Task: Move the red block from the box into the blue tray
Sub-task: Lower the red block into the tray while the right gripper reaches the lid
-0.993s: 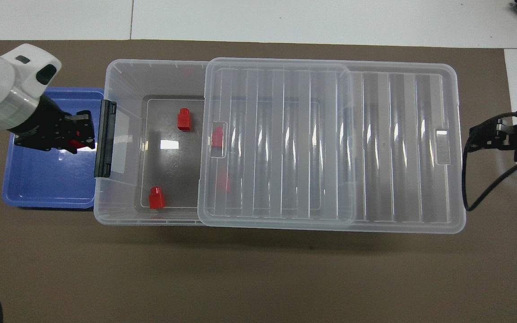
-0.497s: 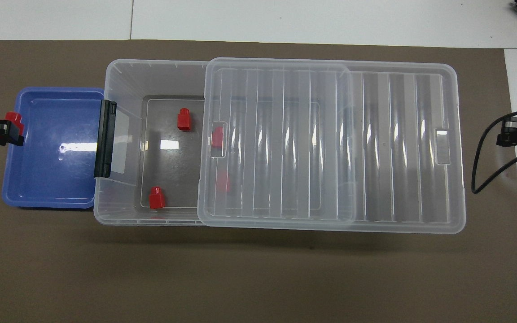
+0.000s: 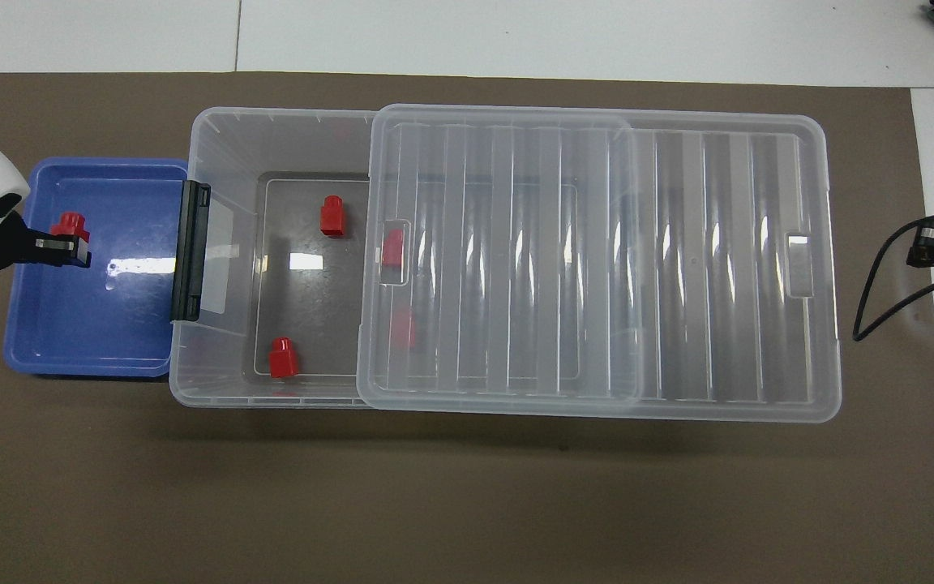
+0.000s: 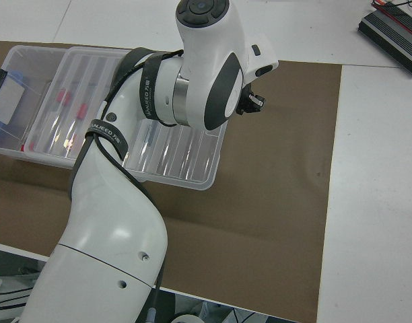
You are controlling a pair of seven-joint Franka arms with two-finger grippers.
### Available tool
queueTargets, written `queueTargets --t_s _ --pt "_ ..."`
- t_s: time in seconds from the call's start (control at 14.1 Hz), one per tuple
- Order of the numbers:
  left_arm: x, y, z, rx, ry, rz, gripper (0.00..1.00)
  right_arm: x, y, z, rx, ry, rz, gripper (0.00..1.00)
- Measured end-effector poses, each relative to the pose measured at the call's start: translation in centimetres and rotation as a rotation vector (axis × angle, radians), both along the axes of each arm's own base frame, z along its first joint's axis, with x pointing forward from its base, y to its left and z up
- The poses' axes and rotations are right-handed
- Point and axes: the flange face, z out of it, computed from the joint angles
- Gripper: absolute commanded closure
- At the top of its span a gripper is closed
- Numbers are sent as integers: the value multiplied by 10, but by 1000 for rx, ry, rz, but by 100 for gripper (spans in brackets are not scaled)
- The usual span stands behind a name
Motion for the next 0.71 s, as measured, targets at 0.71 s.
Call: queueTargets --t_s 0.71 --pt "17 2 -77 -3 -27 -22 100 -5 6 -47 15 -17 3 100"
